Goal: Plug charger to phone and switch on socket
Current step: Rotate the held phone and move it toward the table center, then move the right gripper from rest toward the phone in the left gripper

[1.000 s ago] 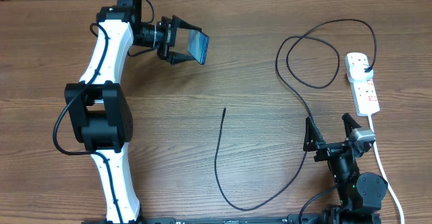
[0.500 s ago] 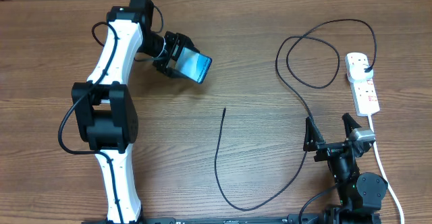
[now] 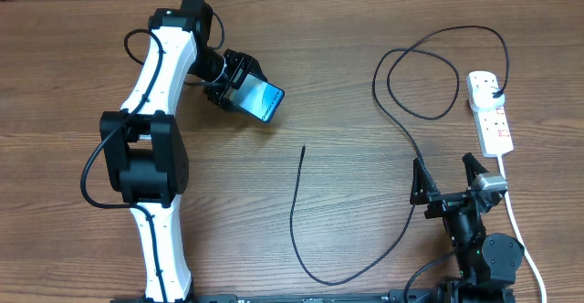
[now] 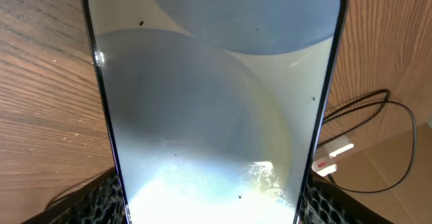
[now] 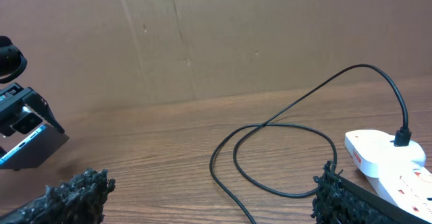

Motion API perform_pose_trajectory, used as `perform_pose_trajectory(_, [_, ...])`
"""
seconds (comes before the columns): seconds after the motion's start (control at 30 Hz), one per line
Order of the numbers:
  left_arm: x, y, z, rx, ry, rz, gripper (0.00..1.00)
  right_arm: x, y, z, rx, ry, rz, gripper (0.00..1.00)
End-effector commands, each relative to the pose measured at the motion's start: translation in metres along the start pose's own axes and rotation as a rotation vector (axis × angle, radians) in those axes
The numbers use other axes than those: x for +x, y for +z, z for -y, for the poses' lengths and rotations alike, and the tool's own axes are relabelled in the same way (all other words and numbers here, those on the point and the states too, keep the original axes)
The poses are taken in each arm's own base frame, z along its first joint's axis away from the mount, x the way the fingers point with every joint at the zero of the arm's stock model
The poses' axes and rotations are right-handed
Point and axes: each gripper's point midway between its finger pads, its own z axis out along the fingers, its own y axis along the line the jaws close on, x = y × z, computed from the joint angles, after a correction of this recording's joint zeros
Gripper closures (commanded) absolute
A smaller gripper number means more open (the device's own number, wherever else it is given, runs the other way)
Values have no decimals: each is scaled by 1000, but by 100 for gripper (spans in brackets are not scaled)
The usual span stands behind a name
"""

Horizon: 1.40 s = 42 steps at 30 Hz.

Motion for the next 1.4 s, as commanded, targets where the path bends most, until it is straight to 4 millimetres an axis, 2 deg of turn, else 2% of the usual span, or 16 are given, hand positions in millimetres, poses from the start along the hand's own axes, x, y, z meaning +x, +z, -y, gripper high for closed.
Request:
perform_pose_trajectory(0.0, [15, -20, 14, 46, 74, 23, 96, 1, 0, 1, 4, -4, 6, 0])
perform_pose_trajectory(0.33, [25, -14, 14, 24, 83, 8, 96, 0, 0, 1, 4, -7, 13, 0])
perform_pose_trajectory(0.63, [31, -12, 13, 14, 85, -4, 96, -17, -1, -3, -9, -24, 80, 0])
perform_pose_trajectory(0.87, [31, -12, 13, 12, 83, -5, 96, -13, -2, -22, -120, -29, 59, 0])
perform_pose_trajectory(1.1, [31, -12, 13, 11, 83, -5, 96, -24, -2, -22, -114, -28, 56, 0])
perform_pose_trajectory(1.37, [31, -12, 13, 12, 83, -5, 96, -35, 13, -10, -65, -17, -111, 0])
